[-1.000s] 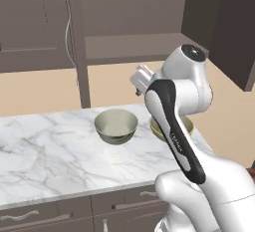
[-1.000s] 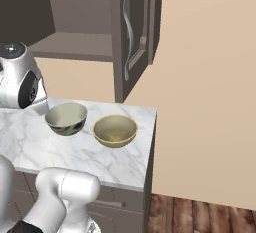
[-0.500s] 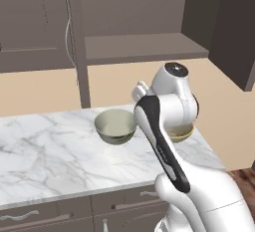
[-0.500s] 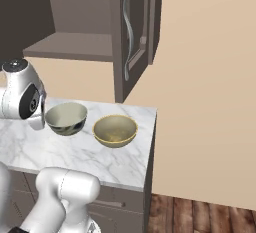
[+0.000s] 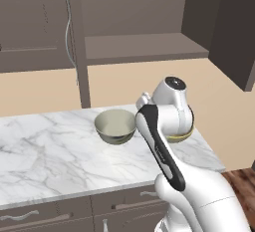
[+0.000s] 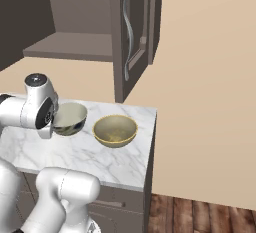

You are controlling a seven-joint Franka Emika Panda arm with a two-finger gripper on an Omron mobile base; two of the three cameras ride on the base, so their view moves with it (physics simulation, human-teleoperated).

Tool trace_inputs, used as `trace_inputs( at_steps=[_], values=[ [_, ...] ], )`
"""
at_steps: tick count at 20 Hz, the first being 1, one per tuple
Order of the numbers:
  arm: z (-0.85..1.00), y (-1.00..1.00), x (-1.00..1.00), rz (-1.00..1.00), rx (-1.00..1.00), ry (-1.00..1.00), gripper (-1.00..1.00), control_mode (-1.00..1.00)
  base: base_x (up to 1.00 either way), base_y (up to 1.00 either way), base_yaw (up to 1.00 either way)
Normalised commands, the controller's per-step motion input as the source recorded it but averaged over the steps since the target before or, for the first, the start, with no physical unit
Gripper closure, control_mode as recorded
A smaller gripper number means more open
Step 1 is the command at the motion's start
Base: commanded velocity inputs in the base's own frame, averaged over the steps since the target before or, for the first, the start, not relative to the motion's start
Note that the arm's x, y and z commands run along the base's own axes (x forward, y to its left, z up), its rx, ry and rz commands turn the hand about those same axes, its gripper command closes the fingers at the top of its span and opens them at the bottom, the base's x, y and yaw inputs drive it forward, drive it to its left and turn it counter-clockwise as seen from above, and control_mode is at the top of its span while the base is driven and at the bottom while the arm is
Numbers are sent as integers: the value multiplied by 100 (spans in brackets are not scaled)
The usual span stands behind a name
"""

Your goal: Open the cabinet. Pick the bowls from the counter and place them in the cabinet. Then close the cabinet.

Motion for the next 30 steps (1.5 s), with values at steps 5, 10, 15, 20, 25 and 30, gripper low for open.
trace_inputs(
  at_steps=[5, 10, 15, 20, 25, 30],
  values=[
    [-14, 0, 36, 0, 0, 1, -100, -100, 0, 0, 0],
    [-34, 0, 23, 1, 0, 0, -100, -100, 0, 0, 0],
    [-31, 0, 24, 6, 0, 0, -100, -100, 0, 0, 0],
    [-23, 0, 23, 9, 0, 1, -100, -100, 0, 0, 0],
    [-23, 0, 21, 12, 0, 2, -100, -100, 0, 0, 0],
    [-18, 0, 21, 11, 0, 2, -100, -100, 0, 0, 0]
  ],
)
